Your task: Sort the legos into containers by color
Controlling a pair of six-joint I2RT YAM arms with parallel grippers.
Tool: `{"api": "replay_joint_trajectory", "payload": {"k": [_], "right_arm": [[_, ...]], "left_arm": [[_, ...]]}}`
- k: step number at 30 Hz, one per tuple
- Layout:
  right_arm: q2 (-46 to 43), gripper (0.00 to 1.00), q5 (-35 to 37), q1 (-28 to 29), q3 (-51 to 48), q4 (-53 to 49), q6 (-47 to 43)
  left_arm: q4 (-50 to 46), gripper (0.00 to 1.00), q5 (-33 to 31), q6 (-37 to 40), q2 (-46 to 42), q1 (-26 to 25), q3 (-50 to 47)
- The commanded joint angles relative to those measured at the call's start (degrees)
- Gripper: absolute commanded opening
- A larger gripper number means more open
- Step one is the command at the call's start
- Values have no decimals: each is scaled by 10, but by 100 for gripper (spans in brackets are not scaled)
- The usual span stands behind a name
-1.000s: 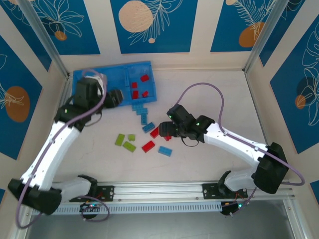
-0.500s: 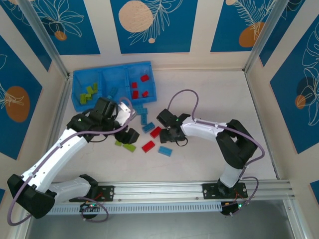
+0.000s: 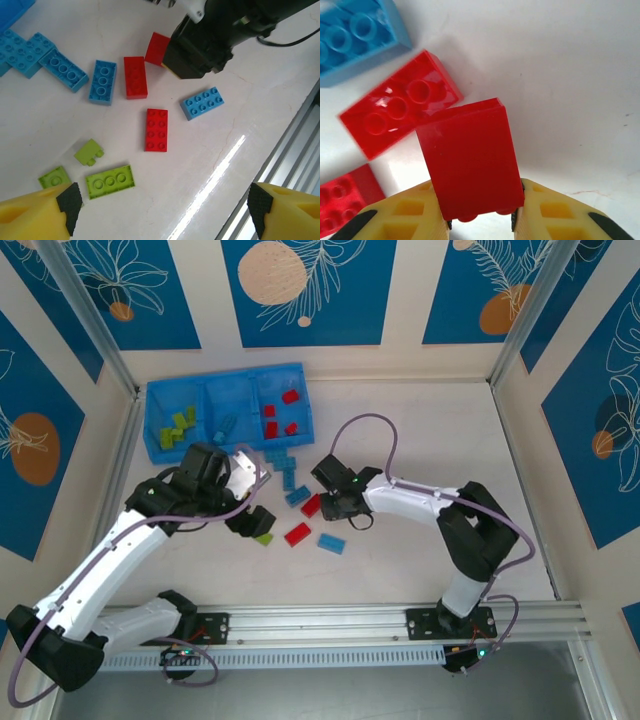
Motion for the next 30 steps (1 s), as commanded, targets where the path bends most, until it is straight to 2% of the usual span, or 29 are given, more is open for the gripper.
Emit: {"api": "replay_joint_trajectory", "payload": {"k": [1, 6, 13, 16, 20, 24, 27, 30], "right_arm": [[-60, 27, 28, 8, 33, 16, -5], [-66, 27, 22, 1, 91, 96, -50], [120, 26, 9, -49, 315, 109, -83], [216, 26, 25, -61, 441, 84, -83], [344, 27, 22, -77, 639, -1, -94], [445, 43, -11, -85, 849, -113, -104], [448, 48, -26, -83, 923, -154, -111], [389, 49, -38, -82, 900, -166, -107]], "left_arm": [[11, 88, -27, 8, -20, -2, -6], [25, 91, -53, 3, -38, -2, -12], [33, 92, -88, 0, -48, 0, -19], [45, 92, -116, -5, -54, 0, -27], [52, 92, -143, -11, -57, 2, -34], [51, 92, -156, -11, -55, 4, -36], [54, 92, -159, -11, -53, 5, -39], [53, 92, -160, -22, -48, 8, -37]]}}
